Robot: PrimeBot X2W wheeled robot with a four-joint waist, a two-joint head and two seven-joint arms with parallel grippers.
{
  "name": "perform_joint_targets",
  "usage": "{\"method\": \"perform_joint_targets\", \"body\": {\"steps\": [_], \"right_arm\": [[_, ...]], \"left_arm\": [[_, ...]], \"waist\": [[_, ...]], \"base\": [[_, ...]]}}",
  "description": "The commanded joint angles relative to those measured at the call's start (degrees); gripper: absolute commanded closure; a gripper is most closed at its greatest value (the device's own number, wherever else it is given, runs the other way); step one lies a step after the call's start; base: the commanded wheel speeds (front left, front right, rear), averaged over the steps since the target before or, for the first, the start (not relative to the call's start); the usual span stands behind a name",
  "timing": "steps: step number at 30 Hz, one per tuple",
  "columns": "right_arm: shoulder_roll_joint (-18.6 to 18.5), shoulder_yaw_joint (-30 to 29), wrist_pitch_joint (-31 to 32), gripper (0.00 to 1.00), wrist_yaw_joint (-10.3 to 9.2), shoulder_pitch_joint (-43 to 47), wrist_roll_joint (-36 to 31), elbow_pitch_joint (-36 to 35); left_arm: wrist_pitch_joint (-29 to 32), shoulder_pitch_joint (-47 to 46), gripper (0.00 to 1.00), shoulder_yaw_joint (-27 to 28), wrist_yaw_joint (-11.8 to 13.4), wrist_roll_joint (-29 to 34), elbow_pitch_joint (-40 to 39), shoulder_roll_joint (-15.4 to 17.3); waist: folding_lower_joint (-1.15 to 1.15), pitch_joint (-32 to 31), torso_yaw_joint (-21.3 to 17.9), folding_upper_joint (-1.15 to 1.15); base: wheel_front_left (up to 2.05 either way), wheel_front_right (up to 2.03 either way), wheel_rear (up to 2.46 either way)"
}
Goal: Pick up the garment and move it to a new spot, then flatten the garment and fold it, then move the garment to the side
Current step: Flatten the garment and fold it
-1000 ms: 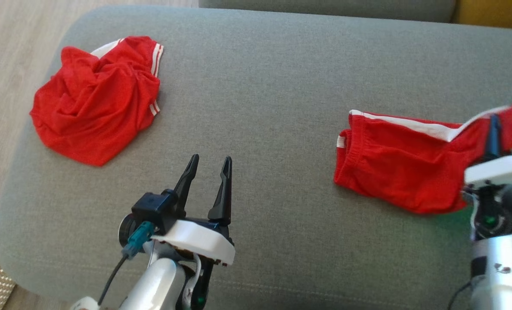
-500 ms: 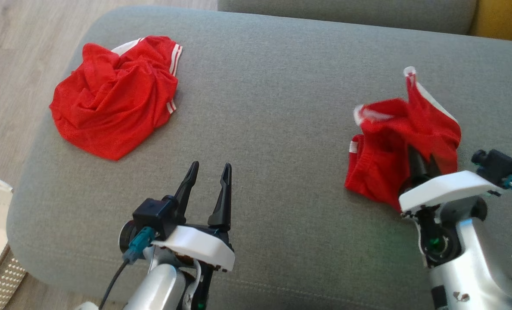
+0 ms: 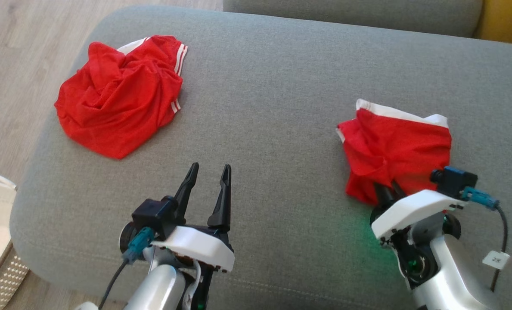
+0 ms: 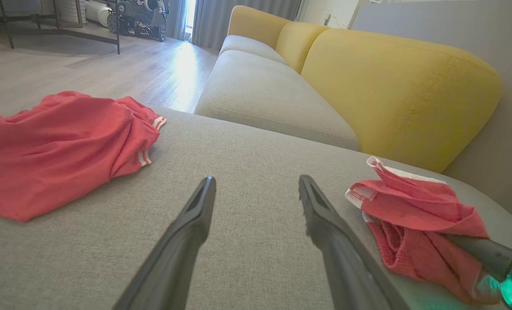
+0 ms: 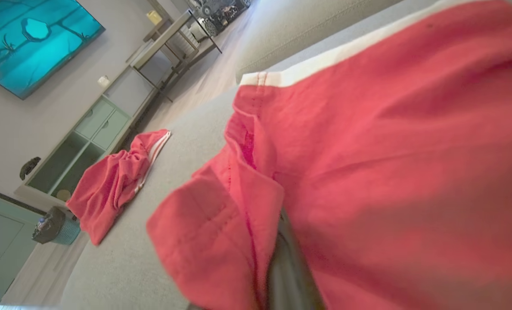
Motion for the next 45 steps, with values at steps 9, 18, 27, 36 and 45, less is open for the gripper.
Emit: {"method": "perform_joint_targets", "body": {"steps": [9,18,27,36,45], "right_arm": [[-0.17,5.13,2.98,0.00,-0.03,0.12,-0.42,-2.18],[-0.49,8.23,4.37,0.00,-0.03,0.80,0.34,-3.62],[-0.73,8.76,6.24,0.00,-0.03,0.96,-0.02,-1.64],[-1.64,7.73,5.41,0.00,-0.03,2.63,4.36,-14.00],[-3.78,-3.15,1.73,0.00,-0.03,3.84,-10.35,-20.23]], "left_arm": [[-0.45,-0.97,0.00,2.02,0.40,-0.64,-1.21,-0.09],[-0.45,-1.24,0.00,1.76,0.37,-0.66,-1.27,-0.09],[-0.45,-1.40,0.00,1.71,0.30,-0.53,-1.07,-0.09],[-0.45,-0.37,0.00,2.82,0.10,0.37,-0.76,-0.09],[-0.45,0.31,0.00,4.11,-0.19,0.78,-2.12,-0.09]], "waist": [[0.00,-0.07,-0.93,0.00],[0.00,0.56,-1.03,0.00],[0.00,0.69,-1.15,0.00],[0.00,-2.10,-4.58,0.00],[0.00,-4.15,-9.73,0.00]], "base": [[0.00,0.00,0.00],[0.00,0.00,0.00],[0.00,0.00,0.00],[0.00,0.00,0.00],[0.00,0.00,0.00]]}}
